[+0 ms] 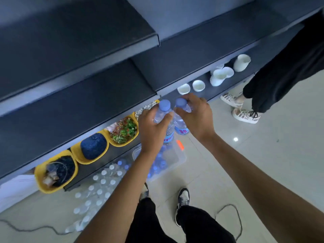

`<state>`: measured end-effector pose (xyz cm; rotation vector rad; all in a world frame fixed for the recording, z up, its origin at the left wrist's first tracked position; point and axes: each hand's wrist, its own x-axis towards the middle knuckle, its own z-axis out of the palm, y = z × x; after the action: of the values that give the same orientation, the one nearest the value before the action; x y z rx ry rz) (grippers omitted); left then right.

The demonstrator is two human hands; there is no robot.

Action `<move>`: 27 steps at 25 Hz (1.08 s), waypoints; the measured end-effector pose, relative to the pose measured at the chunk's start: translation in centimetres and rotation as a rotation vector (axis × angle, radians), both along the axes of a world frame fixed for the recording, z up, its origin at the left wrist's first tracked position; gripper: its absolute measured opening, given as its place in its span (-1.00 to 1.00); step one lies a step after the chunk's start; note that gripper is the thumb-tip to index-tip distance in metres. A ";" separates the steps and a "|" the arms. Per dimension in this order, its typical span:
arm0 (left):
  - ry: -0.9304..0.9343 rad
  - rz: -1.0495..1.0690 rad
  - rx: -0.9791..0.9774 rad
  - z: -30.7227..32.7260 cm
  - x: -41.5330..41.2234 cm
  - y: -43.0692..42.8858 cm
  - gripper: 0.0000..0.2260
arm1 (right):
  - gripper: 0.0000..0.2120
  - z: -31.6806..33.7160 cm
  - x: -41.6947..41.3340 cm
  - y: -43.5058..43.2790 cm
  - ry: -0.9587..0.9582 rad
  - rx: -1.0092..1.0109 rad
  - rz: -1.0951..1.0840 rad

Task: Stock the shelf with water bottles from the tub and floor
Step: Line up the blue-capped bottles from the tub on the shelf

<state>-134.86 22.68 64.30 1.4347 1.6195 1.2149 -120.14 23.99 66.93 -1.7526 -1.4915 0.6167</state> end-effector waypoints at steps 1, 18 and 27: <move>-0.015 0.006 0.022 2.8 -1.0 0.2 -0.83 | -0.78 2.7 -0.6 0.5 0.007 0.036 0.035; -0.009 0.204 0.228 24.4 -26.3 11.0 -0.83 | -0.86 25.3 -23.6 15.9 0.054 0.264 0.465; 0.103 0.396 0.269 18.5 -37.2 12.9 -0.89 | -0.81 20.8 -34.9 19.3 -0.029 0.212 0.556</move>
<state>-172.09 35.60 82.81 1.3927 1.9326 1.6584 -155.05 43.33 87.72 -1.1873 -2.0017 0.6755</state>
